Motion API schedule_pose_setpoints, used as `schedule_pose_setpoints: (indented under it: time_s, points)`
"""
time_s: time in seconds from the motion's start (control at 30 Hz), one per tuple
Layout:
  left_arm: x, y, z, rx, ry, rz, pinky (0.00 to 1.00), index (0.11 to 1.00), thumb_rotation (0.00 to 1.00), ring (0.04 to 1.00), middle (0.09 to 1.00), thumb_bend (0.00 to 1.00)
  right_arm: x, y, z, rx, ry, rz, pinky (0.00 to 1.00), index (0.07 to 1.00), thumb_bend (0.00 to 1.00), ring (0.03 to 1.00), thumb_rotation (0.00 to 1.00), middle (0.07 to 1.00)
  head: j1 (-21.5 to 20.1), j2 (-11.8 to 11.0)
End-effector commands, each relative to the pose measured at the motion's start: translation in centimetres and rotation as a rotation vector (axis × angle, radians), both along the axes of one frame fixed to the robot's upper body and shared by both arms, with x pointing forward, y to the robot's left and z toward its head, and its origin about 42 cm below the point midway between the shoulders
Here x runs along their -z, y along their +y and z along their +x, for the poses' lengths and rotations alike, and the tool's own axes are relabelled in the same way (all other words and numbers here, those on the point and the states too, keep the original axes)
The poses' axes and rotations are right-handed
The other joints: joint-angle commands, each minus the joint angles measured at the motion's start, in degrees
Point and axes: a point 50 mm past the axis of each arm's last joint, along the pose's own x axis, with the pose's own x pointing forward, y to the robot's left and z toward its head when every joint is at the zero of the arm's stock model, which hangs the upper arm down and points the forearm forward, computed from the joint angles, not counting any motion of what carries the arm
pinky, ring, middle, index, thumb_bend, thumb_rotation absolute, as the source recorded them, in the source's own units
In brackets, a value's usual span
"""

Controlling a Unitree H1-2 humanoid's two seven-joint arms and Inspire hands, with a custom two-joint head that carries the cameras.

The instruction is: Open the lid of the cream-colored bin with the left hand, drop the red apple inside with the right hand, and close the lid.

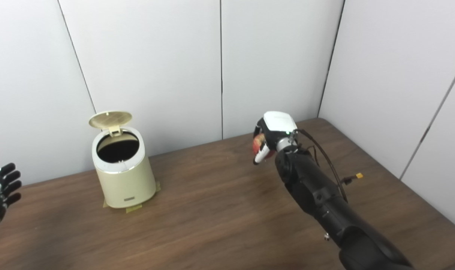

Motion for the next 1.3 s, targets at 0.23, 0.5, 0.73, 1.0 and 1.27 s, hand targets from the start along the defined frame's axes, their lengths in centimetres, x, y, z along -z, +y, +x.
schedule_pose_setpoints:
  time_s: [0.23, 0.5, 0.73, 1.0, 1.27]
  points:
    - [-1.8, -0.7, -0.5, 0.016, -0.095, 0.012, 0.96, 0.977, 1.00, 0.955, 0.954, 0.22, -8.6, 8.1, -0.2, -0.303, -0.284, 0.002, 0.36, 0.511, 0.52, 0.389, 0.00, 0.508, 3.6, 0.4]
    - [0.1, -0.5, -2.0, -0.005, -0.065, 0.002, 0.95, 0.984, 1.00, 0.947, 0.950, 0.26, -9.5, 13.3, -1.9, -0.410, -0.326, 0.074, 0.34, 0.508, 0.52, 0.370, 0.00, 0.496, 8.8, 0.0]
    - [2.0, -1.1, -3.0, -0.017, -0.036, -0.008, 0.92, 0.957, 0.95, 0.916, 0.918, 0.33, -8.4, 16.3, -1.8, -0.498, -0.318, 0.139, 0.37, 0.502, 0.52, 0.388, 0.00, 0.504, 15.1, -0.4]
    - [3.7, -2.6, -4.0, -0.033, -0.011, 0.009, 0.90, 0.933, 0.94, 0.905, 0.900, 0.39, -8.4, 18.5, -1.4, -0.567, -0.331, 0.176, 0.36, 0.502, 0.52, 0.385, 0.00, 0.500, 20.6, -0.9]
    - [4.5, -3.0, -5.0, -0.079, -0.008, -0.017, 0.91, 0.926, 0.93, 0.894, 0.894, 0.41, -7.3, 20.3, -0.6, -0.615, -0.334, 0.202, 0.35, 0.513, 0.52, 0.375, 0.00, 0.489, 24.3, -1.6]
